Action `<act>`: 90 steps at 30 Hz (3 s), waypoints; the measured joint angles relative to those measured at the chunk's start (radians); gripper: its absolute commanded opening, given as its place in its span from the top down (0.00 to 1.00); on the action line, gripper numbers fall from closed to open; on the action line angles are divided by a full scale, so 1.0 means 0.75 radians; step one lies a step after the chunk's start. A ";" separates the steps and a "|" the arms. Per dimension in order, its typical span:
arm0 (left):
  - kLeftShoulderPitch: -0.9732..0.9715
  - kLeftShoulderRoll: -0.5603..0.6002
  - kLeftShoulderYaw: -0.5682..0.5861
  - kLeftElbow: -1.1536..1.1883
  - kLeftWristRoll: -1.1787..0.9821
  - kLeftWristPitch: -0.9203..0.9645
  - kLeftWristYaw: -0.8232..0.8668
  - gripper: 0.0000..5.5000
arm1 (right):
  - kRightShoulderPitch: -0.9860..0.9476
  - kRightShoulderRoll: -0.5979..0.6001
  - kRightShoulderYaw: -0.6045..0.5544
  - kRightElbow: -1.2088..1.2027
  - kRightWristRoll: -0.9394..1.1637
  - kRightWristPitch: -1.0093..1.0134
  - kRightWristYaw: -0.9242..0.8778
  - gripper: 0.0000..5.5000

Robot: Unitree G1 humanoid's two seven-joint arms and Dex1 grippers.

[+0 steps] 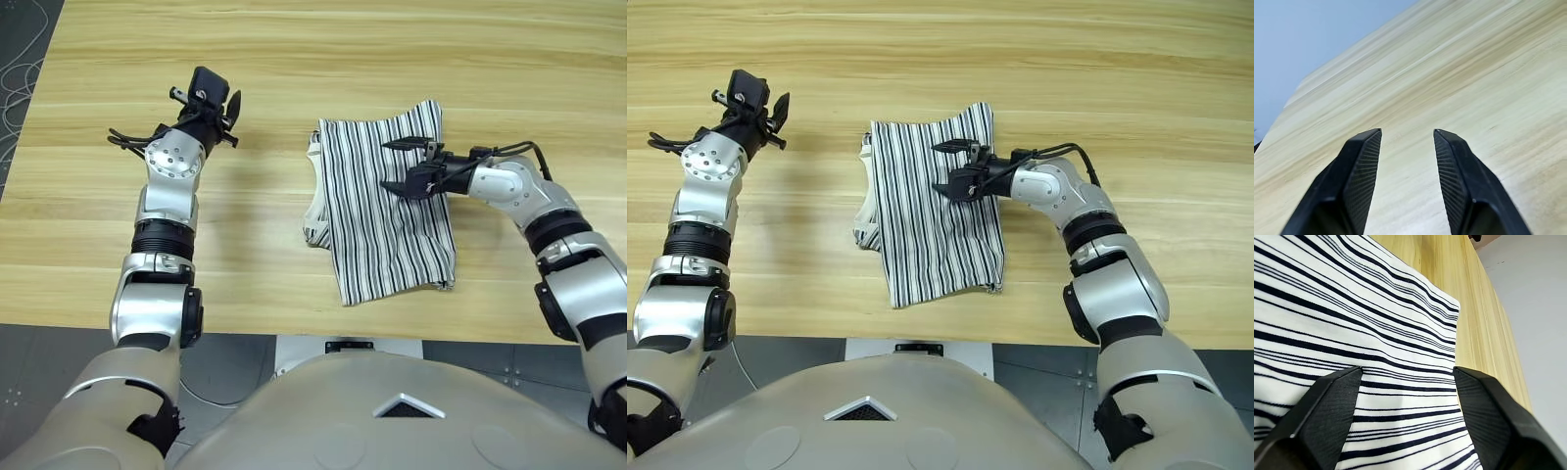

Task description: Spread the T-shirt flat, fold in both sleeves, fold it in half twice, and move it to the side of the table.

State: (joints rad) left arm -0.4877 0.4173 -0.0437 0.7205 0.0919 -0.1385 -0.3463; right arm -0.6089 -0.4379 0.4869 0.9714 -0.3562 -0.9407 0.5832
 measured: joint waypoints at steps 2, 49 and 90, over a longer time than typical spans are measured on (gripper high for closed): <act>-0.002 0.001 0.001 -0.040 -0.041 -0.064 -0.073 0.64 | 0.020 -0.001 -0.049 -0.140 0.213 0.038 0.135 0.37; 0.255 0.391 -0.625 -0.265 0.800 -1.496 0.004 0.33 | 0.229 -0.778 0.174 -0.952 -1.323 -0.245 -1.112 0.00; 0.131 0.279 -0.757 -0.132 0.781 -1.452 0.117 0.98 | 0.201 -0.699 0.385 -0.913 -1.301 -0.189 -1.142 0.98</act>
State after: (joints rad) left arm -0.3894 0.6265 -0.6118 0.6216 0.6776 -1.2277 -0.2583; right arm -0.4585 -0.9624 0.7759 0.2865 -1.3323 -1.0822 -0.2737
